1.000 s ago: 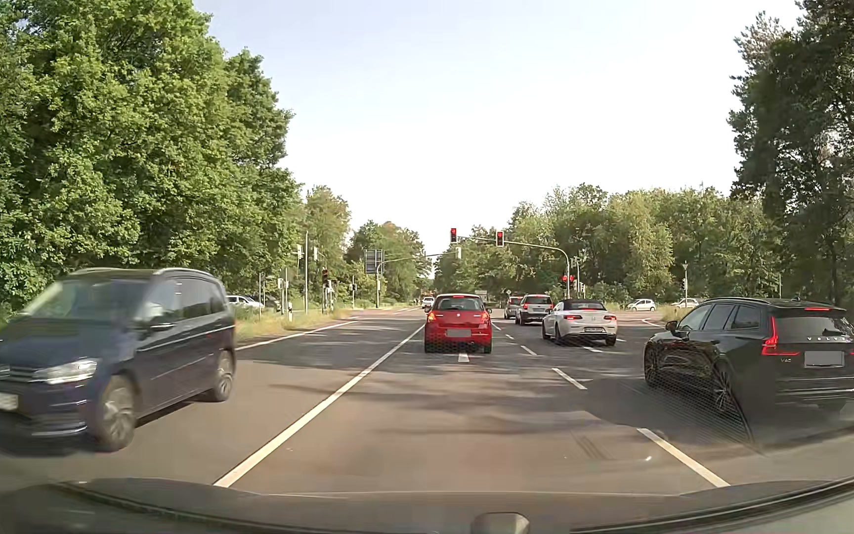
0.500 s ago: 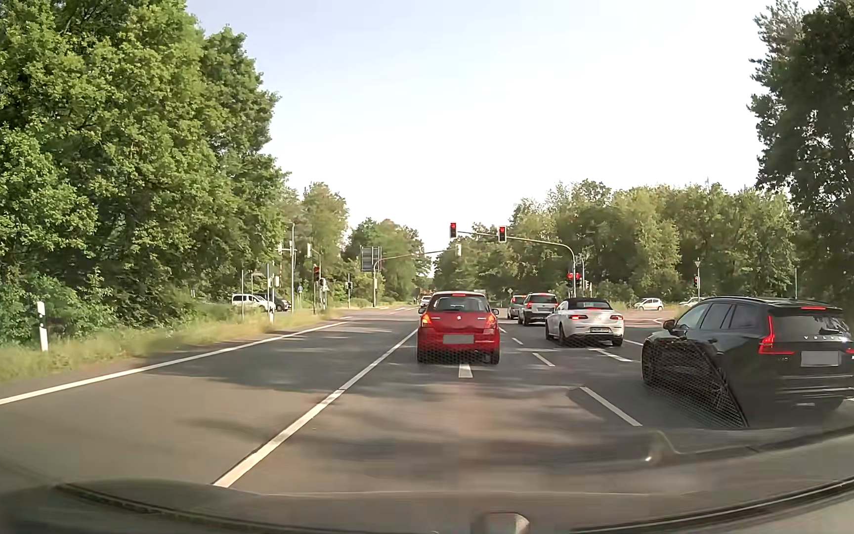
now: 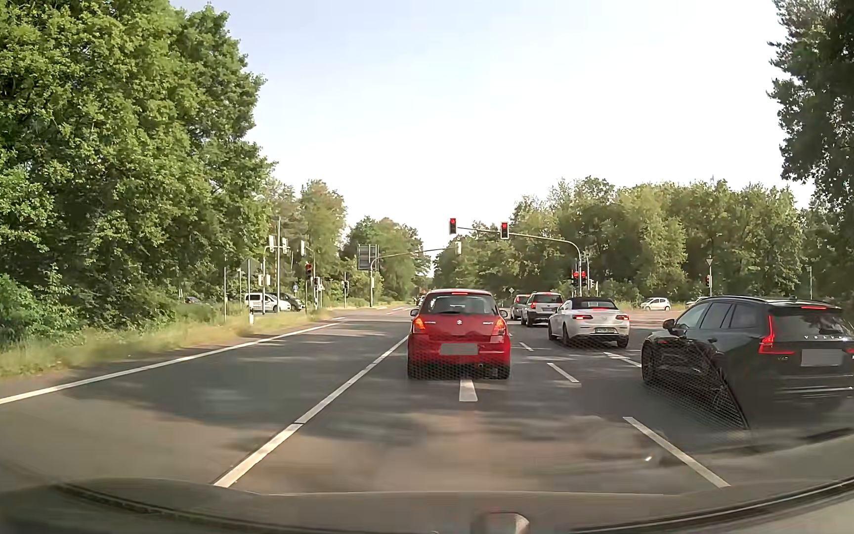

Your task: Follow the waypoints while adhering to traffic rules and regulations

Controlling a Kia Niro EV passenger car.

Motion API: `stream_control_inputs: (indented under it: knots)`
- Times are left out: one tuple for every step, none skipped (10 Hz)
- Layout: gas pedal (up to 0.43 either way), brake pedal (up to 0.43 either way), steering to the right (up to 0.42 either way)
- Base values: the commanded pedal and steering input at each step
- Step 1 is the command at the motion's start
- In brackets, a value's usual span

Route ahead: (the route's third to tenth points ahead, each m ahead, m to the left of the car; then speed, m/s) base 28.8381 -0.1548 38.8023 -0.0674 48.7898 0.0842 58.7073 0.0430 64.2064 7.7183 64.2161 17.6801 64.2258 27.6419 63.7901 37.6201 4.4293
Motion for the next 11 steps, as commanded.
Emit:
stream_control_inputs:
  knots:
    - [0.000, 0.299, 0.001]
    - [0.000, 0.299, 0.001]
    - [0.000, 0.299, 0.000]
    - [0.000, 0.305, 0.000]
    - [0.000, 0.305, 0.000]
    - [0.000, 0.305, 0.000]
    - [0.000, 0.305, 0.000]
    - [0.000, 0.305, 0.000]
    - [0.000, 0.305, 0.000]
    - [0.000, 0.305, 0.000]
    - [0.000, 0.305, 0.000]
